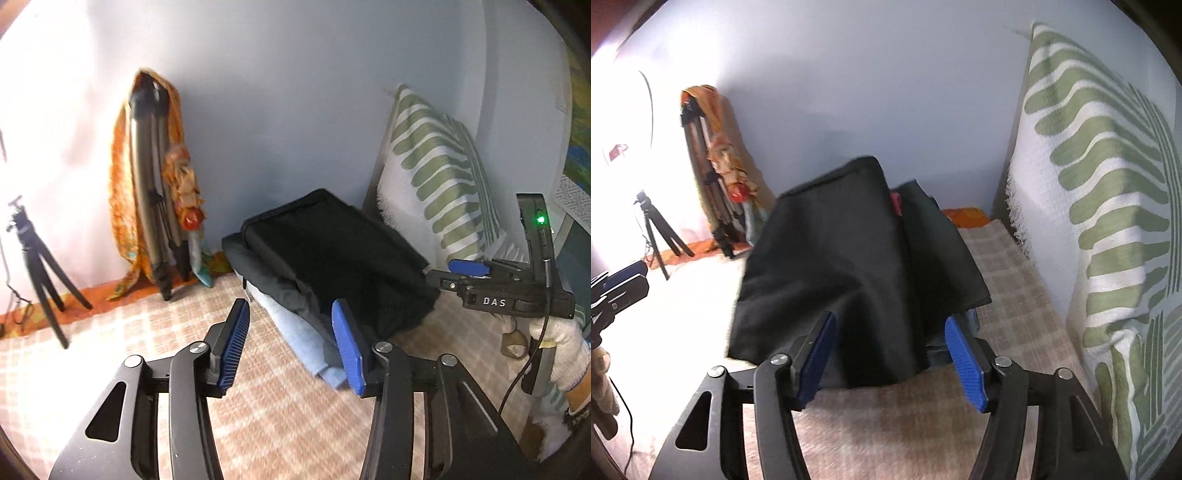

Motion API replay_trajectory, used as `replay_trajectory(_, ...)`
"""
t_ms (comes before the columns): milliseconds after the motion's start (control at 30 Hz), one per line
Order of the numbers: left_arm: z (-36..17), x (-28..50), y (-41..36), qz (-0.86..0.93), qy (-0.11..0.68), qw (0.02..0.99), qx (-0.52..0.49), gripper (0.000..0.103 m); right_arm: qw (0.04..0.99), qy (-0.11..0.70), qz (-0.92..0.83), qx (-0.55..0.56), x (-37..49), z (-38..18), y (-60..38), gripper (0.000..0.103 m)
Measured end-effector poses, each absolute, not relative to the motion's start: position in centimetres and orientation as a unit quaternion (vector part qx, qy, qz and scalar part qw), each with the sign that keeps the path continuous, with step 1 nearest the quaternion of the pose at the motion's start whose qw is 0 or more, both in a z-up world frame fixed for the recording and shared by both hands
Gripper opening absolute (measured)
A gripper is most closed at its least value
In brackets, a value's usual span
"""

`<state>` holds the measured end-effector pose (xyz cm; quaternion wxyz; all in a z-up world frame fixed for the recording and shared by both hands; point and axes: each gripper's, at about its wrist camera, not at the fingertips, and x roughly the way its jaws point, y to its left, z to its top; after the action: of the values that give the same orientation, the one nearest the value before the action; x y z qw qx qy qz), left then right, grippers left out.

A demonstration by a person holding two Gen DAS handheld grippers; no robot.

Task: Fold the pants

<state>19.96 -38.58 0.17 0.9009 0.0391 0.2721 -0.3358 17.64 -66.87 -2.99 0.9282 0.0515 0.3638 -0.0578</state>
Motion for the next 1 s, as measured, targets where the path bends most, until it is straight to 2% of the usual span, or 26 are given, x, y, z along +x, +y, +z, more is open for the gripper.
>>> replay_trajectory(67,1.1,18.6,-37.8,-0.337,0.26,0.904,0.041,0.055,0.931,0.356,-0.056,0.053,16.7,-2.2,-65.9,0.068)
replay_trajectory(200,2.6,15.7,-36.2,-0.336,0.242,0.909,0.046,0.064,0.937,0.341,-0.053,0.053,14.8,-0.7,-63.8,0.069)
replay_trajectory(233,2.9,15.0,-35.7,-0.337,0.239,0.91,0.047,0.065,0.939,0.337,-0.051,0.051,14.1,-0.2,-62.9,0.07)
replay_trajectory(333,3.6,12.9,-34.3,-0.339,0.229,0.911,0.05,0.071,0.944,0.324,-0.045,0.051,12.2,0.7,-60.8,0.084)
replay_trajectory(467,4.3,10.0,-31.9,-0.342,0.218,0.913,0.048,0.078,0.948,0.314,-0.034,0.043,10.0,1.3,-58.1,0.086)
replay_trajectory(700,4.6,5.8,-27.5,-0.336,0.209,0.917,0.041,0.081,0.951,0.309,-0.019,0.028,6.3,1.4,-53.0,0.091)
replay_trajectory(900,4.4,2.8,-24.5,-0.323,0.204,0.923,0.045,0.082,0.957,0.287,-0.013,0.035,3.1,1.6,-50.1,0.102)
replay_trajectory(1000,4.2,1.6,-23.3,-0.309,0.2,0.928,0.049,0.087,0.96,0.277,-0.013,0.032,1.7,1.6,-48.8,0.103)
